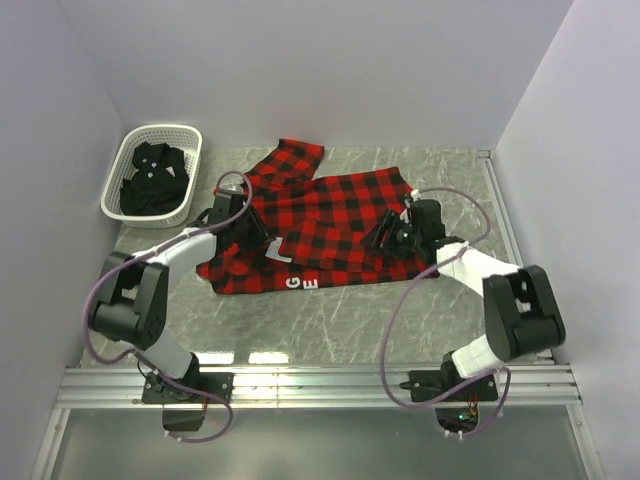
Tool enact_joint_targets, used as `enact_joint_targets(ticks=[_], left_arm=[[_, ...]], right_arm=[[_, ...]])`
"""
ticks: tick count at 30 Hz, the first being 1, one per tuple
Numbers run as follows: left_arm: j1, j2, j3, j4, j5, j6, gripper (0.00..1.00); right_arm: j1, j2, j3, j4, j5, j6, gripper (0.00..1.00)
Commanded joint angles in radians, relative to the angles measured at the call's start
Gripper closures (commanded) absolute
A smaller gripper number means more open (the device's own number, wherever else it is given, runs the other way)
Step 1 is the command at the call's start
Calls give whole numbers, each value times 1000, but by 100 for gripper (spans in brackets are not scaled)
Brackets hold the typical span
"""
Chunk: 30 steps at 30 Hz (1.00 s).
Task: Fold and stack the long sleeve shirts
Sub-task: Fold the shirt
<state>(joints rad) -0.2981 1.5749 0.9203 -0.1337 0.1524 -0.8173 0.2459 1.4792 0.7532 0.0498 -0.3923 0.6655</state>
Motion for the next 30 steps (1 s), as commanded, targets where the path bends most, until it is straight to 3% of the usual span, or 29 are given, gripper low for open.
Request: enact_joint_targets(ticks=[1, 8, 13, 17, 21, 30], left_arm=[[-3, 46, 9, 69, 10, -39, 64], [5, 73, -66, 26, -51, -54, 68], [8, -41, -92, -7, -109, -60, 64], [7, -217, -110, -79, -149, -68, 51], [7, -323, -176, -141, -149, -97, 48], [11, -288, -363, -53, -39, -146, 54]], right_arm=[[-69, 76, -43, 93, -121, 40, 37], [-220, 156, -127, 65, -117, 82, 39], [-227, 18, -129, -2, -57, 49, 39], [-226, -182, -127, -120, -2, 29, 39], [-241, -281, -147, -176, 99, 26, 39], [-402, -185, -235, -64, 134, 131, 45]])
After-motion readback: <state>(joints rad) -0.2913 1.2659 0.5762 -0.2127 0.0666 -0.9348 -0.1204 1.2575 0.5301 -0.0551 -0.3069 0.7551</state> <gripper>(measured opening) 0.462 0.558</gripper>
